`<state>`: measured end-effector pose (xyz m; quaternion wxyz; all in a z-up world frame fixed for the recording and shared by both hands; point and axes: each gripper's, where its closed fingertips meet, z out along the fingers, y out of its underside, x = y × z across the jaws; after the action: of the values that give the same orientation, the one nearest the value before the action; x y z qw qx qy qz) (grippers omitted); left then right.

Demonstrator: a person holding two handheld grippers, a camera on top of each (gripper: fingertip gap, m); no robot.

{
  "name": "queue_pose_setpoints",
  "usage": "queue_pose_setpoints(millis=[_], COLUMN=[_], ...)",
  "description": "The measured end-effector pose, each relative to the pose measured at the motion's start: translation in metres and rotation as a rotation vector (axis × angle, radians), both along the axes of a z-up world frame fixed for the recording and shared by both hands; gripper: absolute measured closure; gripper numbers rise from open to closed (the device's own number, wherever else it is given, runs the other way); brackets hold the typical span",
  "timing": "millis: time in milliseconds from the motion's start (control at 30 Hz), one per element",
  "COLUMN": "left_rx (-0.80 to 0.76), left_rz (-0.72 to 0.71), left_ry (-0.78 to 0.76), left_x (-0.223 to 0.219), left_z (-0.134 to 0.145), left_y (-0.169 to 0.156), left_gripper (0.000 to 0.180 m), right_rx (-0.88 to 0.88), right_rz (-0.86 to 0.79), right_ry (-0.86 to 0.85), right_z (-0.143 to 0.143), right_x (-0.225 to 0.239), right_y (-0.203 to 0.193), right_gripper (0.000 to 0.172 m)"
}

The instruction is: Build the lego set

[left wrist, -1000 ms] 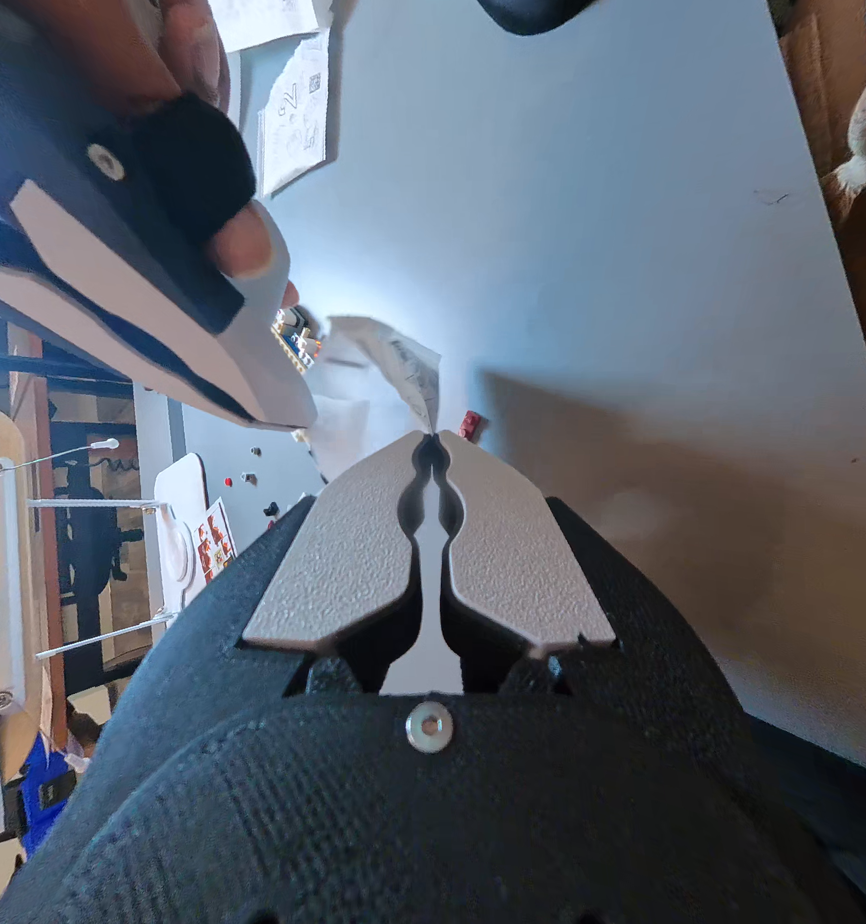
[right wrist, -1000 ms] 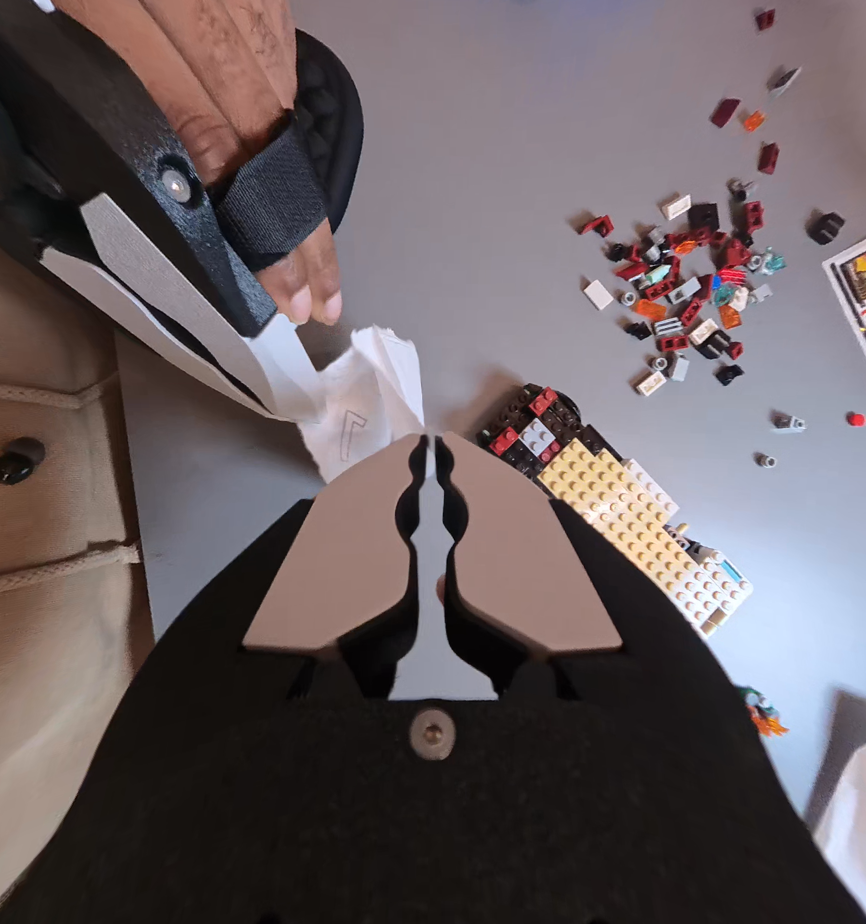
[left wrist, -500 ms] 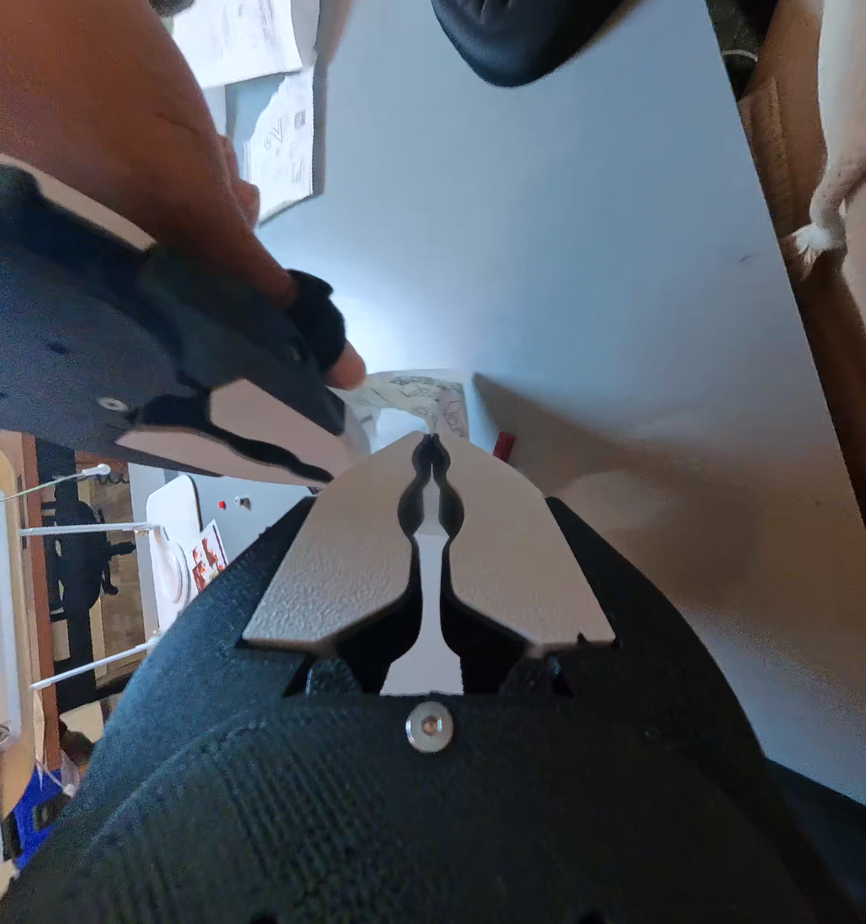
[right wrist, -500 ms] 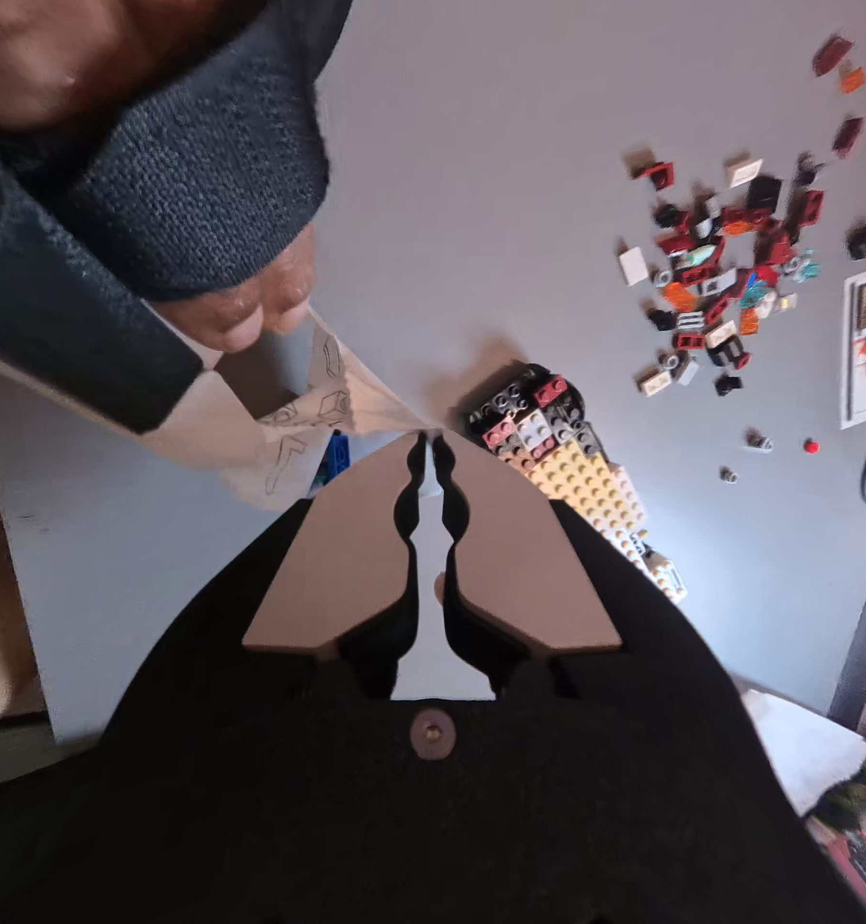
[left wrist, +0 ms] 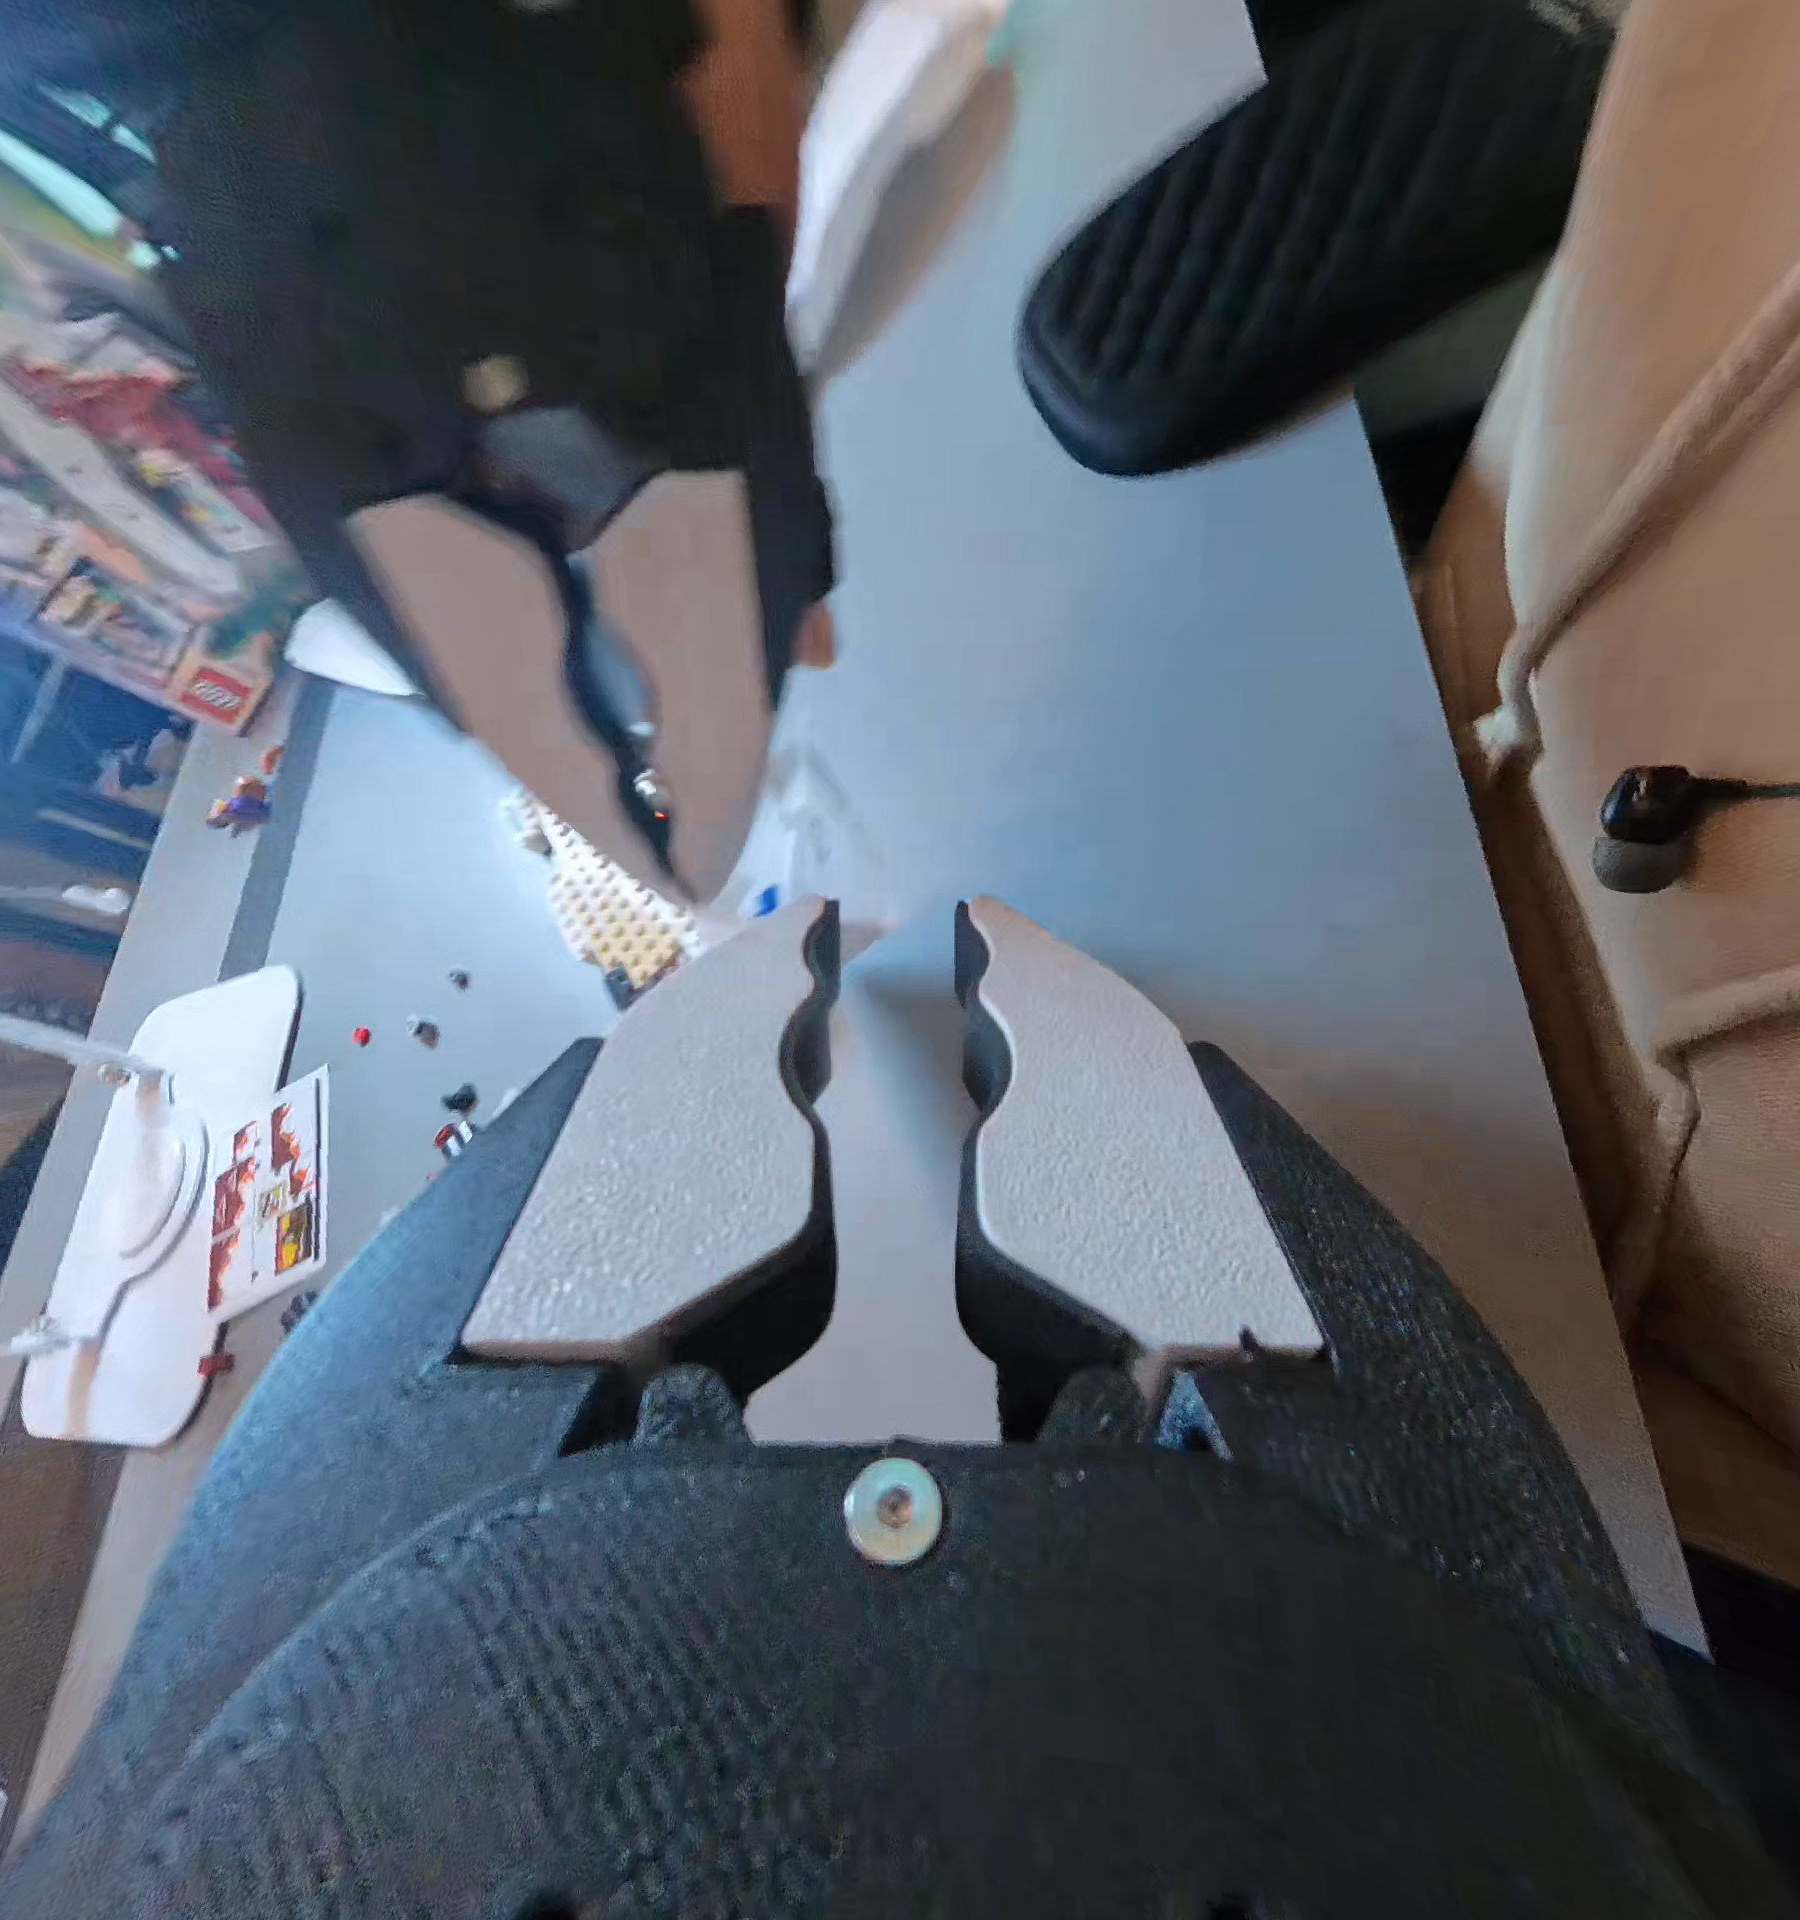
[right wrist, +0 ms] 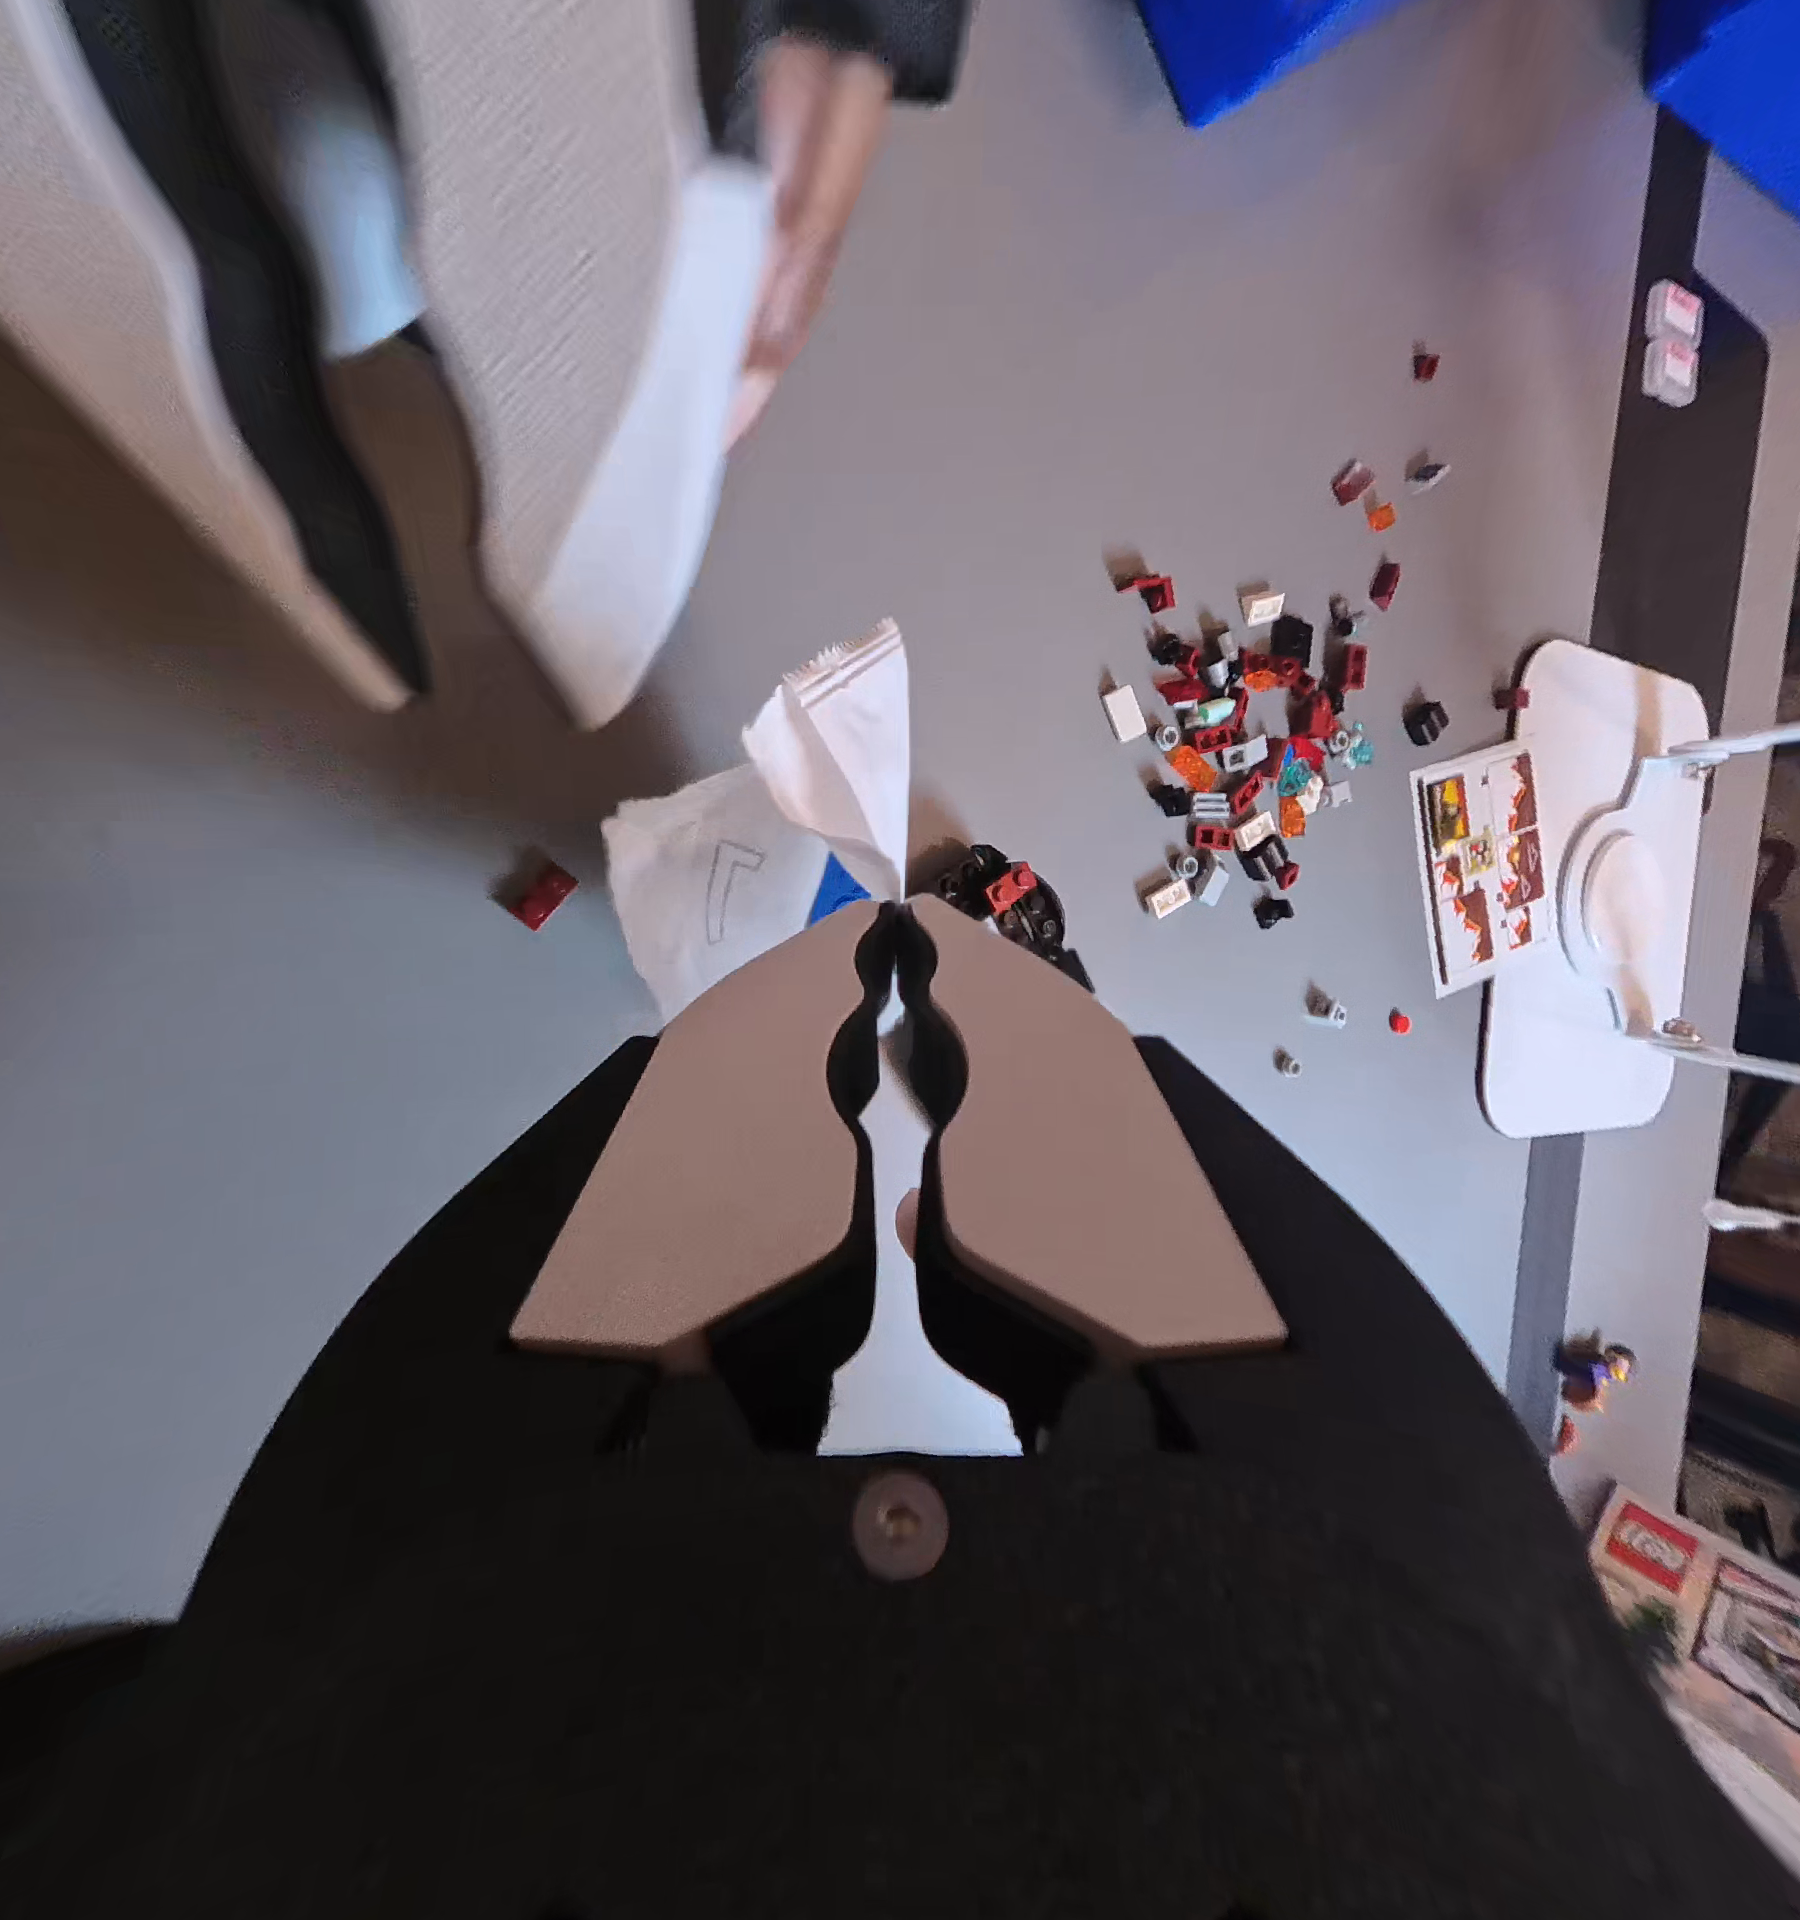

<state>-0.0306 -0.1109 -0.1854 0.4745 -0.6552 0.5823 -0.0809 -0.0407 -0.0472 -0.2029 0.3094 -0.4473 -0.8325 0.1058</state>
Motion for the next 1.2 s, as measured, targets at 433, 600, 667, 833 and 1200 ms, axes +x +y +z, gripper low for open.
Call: queue_pose_setpoints(millis=[433, 600, 667, 833, 1200], left_rx=[-0.074, -0.11, -0.131, -0.166, -0.217], left_rz=[0.067, 0.122, 0.154, 0.167, 0.166], left_ry=[-0.152, -0.205, -0.208, -0.214, -0.138], left_x=[-0.024, -0.029, -0.035, -0.033, -0.028], left_z=[-0.034, -0.036, -0.04, -0.042, -0.06], left_y=[0.051, 0.056, 0.059, 0.058, 0.049], left_gripper=[0.172, 0.172, 0.172, 0.172, 0.172], right_rx=[-0.122, -0.229, -0.287, -0.25, -0.16], right_rz=[0.081, 0.072, 0.122, 0.038, 0.018], right_ry=[0.17, 0.296, 0.316, 0.325, 0.296], right_z=[0.027, 0.048, 0.054, 0.018, -0.025], right_x=[0.002, 0.012, 0.023, 0.018, 0.002], right_y=[-0.007, -0.006, -0.018, -0.027, -0.024], right_gripper=[0.172, 0.152, 0.151, 0.143, 0.169])
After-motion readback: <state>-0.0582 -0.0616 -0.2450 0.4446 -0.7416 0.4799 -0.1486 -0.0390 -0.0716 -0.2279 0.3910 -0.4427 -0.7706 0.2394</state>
